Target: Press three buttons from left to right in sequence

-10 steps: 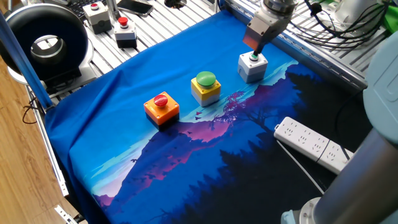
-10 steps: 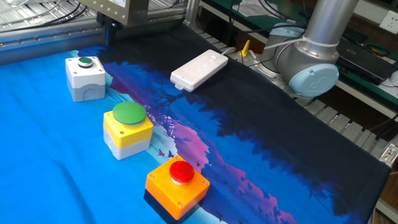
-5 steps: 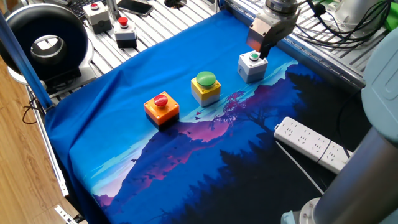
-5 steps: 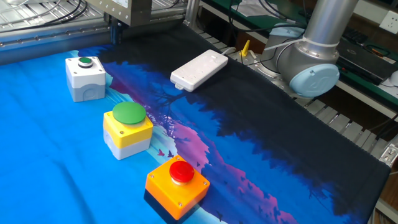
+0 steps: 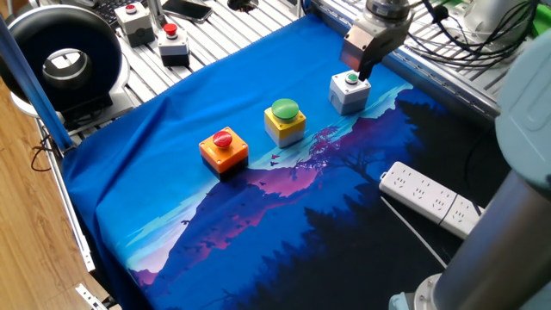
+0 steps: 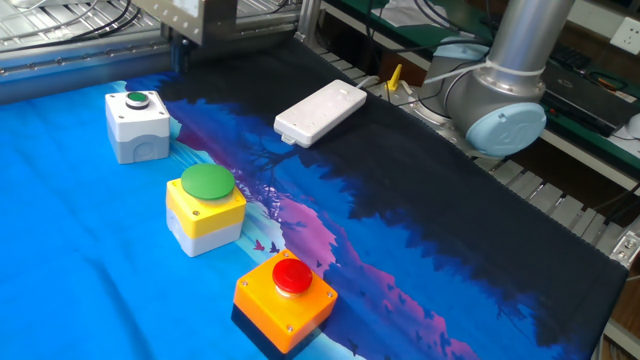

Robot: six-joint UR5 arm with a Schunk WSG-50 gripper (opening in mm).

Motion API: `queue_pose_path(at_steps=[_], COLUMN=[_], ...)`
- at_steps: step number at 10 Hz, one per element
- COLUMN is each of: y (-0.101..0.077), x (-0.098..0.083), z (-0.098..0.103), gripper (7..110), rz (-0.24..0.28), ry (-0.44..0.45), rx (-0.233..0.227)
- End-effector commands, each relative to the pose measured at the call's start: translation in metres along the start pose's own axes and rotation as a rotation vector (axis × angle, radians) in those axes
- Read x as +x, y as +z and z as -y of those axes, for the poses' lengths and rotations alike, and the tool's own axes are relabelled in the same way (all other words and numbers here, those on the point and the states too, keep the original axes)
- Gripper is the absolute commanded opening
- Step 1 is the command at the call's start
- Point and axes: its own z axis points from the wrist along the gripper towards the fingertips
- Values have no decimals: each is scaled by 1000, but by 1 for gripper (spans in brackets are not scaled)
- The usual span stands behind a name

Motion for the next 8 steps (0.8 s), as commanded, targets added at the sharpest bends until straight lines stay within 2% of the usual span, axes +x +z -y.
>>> queue_pose_path(at_steps=[1, 4, 8], y=[4, 2, 12], x=[-12, -32, -44], z=[12, 24, 21], gripper=[7, 7, 7], rz=[29, 111, 106], ry=[0, -13, -24], rx=[17, 64, 65])
